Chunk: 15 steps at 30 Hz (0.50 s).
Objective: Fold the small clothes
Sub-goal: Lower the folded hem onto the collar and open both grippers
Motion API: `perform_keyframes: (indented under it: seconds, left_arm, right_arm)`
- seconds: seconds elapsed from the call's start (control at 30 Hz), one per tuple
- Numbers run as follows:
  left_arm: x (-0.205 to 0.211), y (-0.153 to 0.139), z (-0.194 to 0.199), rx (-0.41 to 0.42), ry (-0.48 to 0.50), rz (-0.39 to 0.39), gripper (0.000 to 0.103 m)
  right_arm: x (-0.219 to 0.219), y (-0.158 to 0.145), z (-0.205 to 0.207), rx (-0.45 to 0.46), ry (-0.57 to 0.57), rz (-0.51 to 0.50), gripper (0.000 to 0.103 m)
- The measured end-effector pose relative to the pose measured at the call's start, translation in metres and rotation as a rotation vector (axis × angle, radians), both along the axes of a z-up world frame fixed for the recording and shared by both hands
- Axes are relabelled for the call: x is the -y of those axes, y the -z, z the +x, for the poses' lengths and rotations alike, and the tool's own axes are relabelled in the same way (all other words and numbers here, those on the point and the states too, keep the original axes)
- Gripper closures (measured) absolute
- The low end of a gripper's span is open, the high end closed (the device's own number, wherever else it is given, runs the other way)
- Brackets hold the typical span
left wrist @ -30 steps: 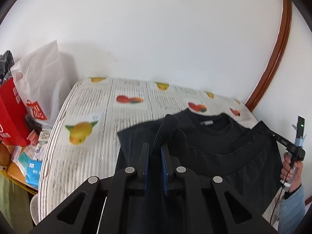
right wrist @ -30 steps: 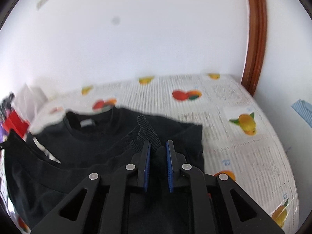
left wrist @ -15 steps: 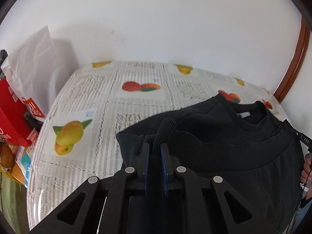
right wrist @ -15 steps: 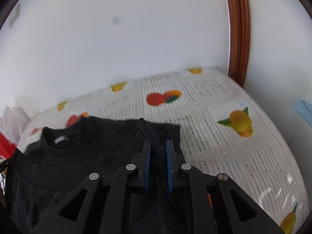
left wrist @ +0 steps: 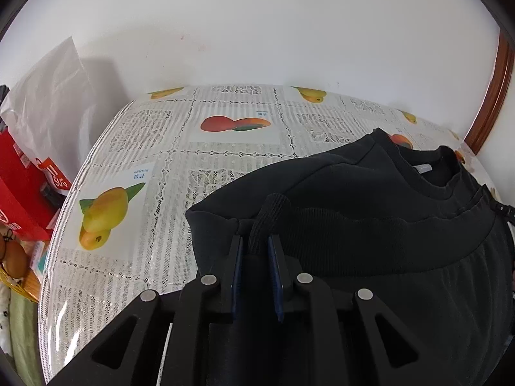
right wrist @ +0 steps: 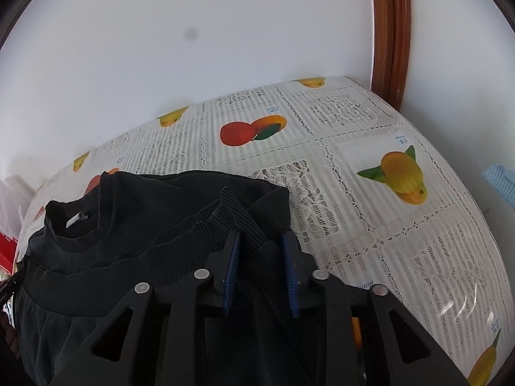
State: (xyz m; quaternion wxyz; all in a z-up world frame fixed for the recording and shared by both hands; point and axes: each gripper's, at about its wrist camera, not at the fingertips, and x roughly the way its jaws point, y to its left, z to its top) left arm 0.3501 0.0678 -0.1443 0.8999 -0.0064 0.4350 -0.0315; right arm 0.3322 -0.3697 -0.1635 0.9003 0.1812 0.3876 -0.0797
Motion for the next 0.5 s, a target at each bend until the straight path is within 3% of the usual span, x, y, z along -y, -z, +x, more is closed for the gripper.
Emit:
perform_keyframes:
  seconds: [0.27,0.47,0.5]
  left_arm:
    - [-0.003,-0.002,-0.010,-0.006,-0.005,0.001,0.083]
    - [-0.006,-0.007,-0.035,-0.025,0.019,-0.004,0.069]
    - [-0.005,-0.008,-0.042,-0.030,0.021,0.019,0.062]
  right_arm:
    - [-0.001,0.001,0.000,-0.016,0.009,-0.015,0.063]
    - [0.011,0.004,-0.003,-0.006,0.012,0.070,0.055]
    - [0.010,0.002,-0.004,-0.007,0.014,0.059,0.055]
